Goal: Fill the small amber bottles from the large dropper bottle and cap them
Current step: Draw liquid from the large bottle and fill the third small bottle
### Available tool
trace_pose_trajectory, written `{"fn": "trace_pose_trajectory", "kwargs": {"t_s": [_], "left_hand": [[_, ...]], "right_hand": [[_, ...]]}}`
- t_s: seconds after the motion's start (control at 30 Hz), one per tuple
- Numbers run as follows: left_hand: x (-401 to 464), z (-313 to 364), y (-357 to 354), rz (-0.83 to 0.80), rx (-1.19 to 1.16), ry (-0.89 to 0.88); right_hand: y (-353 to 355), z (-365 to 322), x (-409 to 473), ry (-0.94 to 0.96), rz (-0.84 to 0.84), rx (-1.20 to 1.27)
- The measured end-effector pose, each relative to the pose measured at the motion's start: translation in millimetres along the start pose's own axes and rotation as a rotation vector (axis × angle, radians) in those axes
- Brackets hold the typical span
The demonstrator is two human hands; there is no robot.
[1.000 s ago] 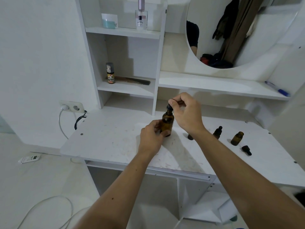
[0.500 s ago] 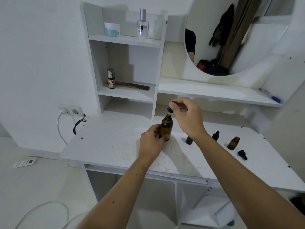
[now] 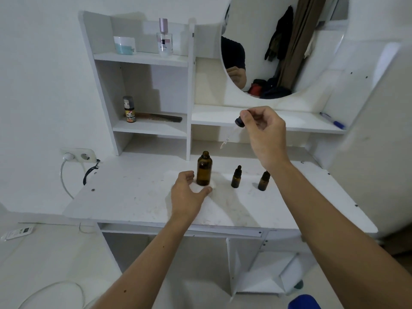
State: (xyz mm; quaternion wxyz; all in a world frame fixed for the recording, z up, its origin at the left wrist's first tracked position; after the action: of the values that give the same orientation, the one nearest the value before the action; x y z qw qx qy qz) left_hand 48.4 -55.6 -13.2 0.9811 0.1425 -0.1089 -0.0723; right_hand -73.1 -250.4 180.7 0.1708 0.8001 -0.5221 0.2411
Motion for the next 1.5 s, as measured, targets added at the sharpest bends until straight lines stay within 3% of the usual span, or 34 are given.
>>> {"fn": "trace_pose_trajectory", "kwargs": {"t_s": [0.17,0.5,0.7,1.1,1.5], "left_hand": [[-35.6,13.0,-12.8,0.020,-0.040,-0.017],[-106.9,63.2,-121.9,-0.285,-0.112,-0.122],[-125.8,90.9,-185.7,-0.438,-0.051,-0.221],[-101.7,108.6,-242.2,-0.399,0.011,-0.202],[-91.2,98.9,-248.3,-0.334,-0.102,-0.248]], "right_hand": [[48.3,11.5,-0.8,-0.003,0.047,-0.022],[163.0,48.8,0.1,-0.069,0.195,-0.106],[197.8,68.6,6.5,-0.084,0.235,-0.142],[196.4,100.2,13.4,-0.098,0.187,-0.177],[178.1,121.6,6.8,-0.111,0.115,-0.252]]}}
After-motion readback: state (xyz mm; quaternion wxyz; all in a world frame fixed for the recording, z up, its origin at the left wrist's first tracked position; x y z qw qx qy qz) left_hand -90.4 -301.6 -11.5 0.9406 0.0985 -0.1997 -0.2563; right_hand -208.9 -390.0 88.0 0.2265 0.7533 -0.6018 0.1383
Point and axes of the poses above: each hand's wrist, its own x-axis towards the middle knuckle, its own y-axis out of the back of the hand, z = x × y, the point moved 10 cm from there along x, towards the middle knuckle, and after that the axes turned 11 degrees about z, right-handed, at the moved point
